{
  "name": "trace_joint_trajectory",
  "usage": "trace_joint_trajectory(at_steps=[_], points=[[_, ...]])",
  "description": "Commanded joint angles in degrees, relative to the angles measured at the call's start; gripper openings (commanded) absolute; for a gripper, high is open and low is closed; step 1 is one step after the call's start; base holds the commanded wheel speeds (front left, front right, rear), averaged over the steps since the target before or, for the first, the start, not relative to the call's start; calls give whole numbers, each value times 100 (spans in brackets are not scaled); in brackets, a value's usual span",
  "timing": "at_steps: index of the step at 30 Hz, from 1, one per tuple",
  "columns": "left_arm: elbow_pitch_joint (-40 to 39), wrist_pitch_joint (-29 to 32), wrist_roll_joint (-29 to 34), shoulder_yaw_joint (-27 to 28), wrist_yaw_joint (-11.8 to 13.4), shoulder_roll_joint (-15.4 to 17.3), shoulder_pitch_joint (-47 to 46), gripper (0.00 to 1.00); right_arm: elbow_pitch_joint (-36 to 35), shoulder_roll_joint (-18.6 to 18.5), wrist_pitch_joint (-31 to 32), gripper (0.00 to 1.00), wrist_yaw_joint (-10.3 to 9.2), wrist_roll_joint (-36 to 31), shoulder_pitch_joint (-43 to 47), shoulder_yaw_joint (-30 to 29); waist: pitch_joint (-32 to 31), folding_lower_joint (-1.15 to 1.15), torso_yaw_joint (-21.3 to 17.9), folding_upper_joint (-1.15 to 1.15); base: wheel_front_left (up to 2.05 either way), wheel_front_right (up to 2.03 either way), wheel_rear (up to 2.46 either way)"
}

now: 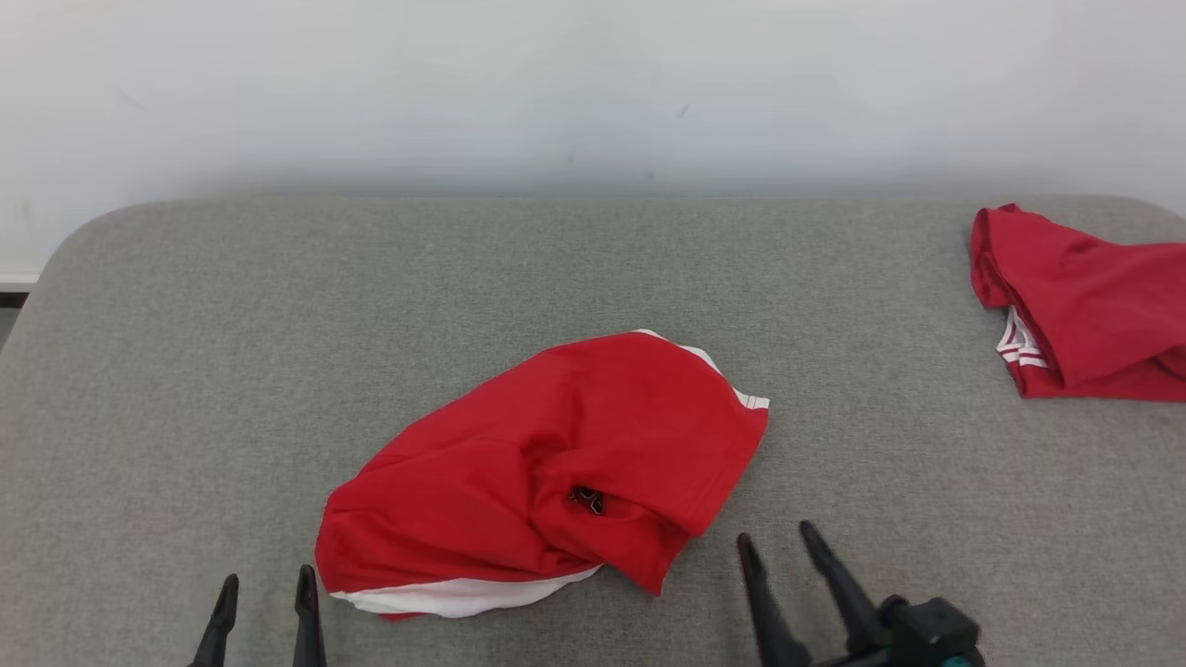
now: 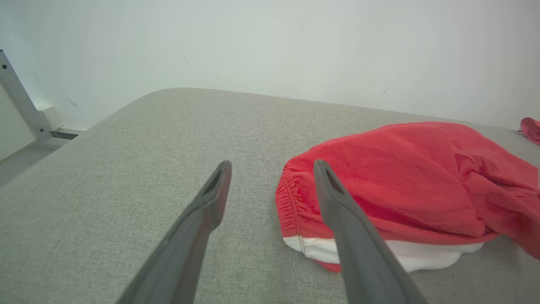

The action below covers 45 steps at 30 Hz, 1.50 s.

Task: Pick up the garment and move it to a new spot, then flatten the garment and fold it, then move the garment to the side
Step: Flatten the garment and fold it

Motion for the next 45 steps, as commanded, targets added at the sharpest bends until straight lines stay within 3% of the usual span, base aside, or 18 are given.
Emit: trace_joint_trajectory(at_steps=[1,8,19,20,21,22,23,24,31,45], points=[[43,-17,21,-39,9,-26,81,100,126,5,-7,100,-16,43,-69,214,23,0,68,0,0,0,0],[127,-17,-153,-188,9,-35,-3,100,805,7,-5,100,-16,57,-308,877,50,0,277,0,0,0,0],[136,-17,-206,-291,8,-38,-61,100,1923,4,-4,100,-16,137,-891,1190,97,0,520,0,0,0,0],[137,-17,-215,-294,8,-38,-62,100,2010,4,-4,96,-16,155,-958,1205,102,0,529,0,0,0,0],[140,-17,-221,-299,8,-38,-63,100,2107,6,-4,58,-16,166,-1032,1226,108,0,533,0,0,0,0],[141,-17,-223,-300,8,-37,-64,100,2167,5,-4,30,-16,171,-1092,1241,116,0,530,0,0,0,0],[143,-17,-222,-301,8,-38,-66,100,2246,5,-4,8,-16,182,-1145,1260,122,0,523,0,0,0,0],[141,-17,-207,-288,9,-37,-74,100,2306,4,-5,0,-16,174,-1242,1271,132,0,497,0,0,0,0],[178,-17,-249,-276,20,-37,8,100,2079,-149,-4,0,-16,46,-1182,1098,62,0,244,0,0,0,0],[251,-17,-410,-431,84,-36,42,100,444,-942,-5,0,-16,-339,-84,194,50,0,-454,0,0,0,0]])
